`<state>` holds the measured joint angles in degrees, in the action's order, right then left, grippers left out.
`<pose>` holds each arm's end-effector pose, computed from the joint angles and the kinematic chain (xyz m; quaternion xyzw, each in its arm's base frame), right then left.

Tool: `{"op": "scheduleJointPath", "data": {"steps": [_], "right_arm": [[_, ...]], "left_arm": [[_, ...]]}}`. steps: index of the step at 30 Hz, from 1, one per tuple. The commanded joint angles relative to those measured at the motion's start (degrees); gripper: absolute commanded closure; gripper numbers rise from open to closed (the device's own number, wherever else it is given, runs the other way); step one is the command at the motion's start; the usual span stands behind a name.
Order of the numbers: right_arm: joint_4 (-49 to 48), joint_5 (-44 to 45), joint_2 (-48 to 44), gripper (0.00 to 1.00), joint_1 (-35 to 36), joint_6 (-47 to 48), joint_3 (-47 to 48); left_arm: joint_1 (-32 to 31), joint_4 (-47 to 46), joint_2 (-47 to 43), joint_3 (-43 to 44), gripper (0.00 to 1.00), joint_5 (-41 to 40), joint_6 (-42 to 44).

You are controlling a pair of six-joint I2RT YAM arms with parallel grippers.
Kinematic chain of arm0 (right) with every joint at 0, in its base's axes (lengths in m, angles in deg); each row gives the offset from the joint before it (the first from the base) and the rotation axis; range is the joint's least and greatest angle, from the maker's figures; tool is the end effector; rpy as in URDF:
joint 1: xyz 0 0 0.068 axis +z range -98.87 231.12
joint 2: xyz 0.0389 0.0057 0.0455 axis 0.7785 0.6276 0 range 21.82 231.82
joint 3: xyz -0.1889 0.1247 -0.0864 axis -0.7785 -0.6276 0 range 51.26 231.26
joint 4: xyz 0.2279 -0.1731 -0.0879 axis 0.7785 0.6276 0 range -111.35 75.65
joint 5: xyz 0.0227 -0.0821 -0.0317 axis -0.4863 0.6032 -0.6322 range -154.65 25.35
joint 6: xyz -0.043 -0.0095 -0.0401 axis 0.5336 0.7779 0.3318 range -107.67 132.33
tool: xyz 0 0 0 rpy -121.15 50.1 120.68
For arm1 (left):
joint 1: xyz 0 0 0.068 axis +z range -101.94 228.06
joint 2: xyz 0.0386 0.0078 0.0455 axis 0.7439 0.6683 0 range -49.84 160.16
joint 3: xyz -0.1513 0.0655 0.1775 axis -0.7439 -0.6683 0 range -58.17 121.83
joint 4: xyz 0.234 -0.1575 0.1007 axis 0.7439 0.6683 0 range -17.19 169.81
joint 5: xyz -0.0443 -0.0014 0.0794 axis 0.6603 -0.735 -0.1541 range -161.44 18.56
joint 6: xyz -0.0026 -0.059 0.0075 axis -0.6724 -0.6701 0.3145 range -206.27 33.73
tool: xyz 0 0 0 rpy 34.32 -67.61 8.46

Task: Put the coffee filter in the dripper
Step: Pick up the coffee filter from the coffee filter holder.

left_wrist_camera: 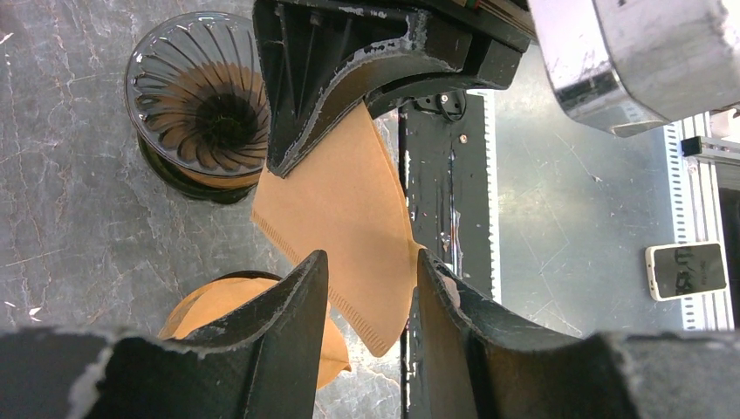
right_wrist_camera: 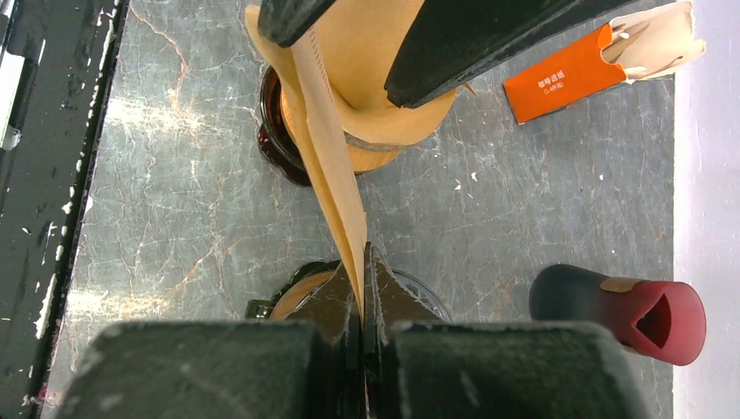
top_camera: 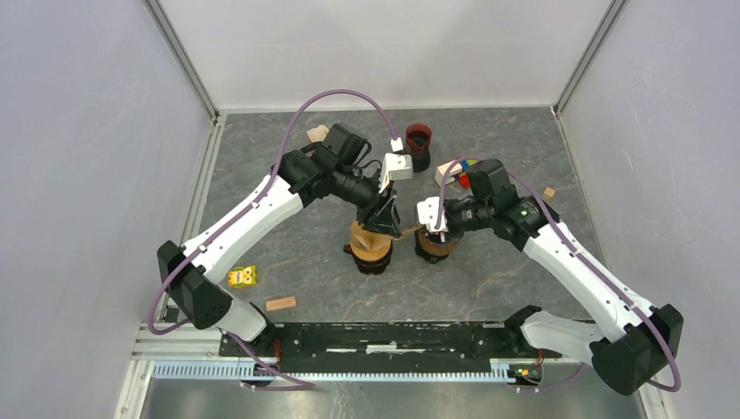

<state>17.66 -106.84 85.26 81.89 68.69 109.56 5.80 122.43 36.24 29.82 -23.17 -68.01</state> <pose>0.2271 0.1693 0.2814 -0.6938 0.5260 0.2428 0.4278 0.2420 -0.2638 0.3384 0.5563 0.6609 -0.4414 0.2426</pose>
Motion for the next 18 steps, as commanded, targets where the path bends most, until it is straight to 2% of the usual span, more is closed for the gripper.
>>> {"op": "scheduleJointPath", "data": {"steps": [1,18], "right_arm": [[0.8,-0.2,0.3,1.00,0.3,-0.9,2.8],[1.1,0.1,0.7,1.00,0.3,-2.2,3.1]], "left_arm": [[-0.6,-0.9,-0.1,0.6,0.51,-0.4,2.4],[-0.6,-2.3,0.2,0.4,0.51,-2.5,1.8]]}}
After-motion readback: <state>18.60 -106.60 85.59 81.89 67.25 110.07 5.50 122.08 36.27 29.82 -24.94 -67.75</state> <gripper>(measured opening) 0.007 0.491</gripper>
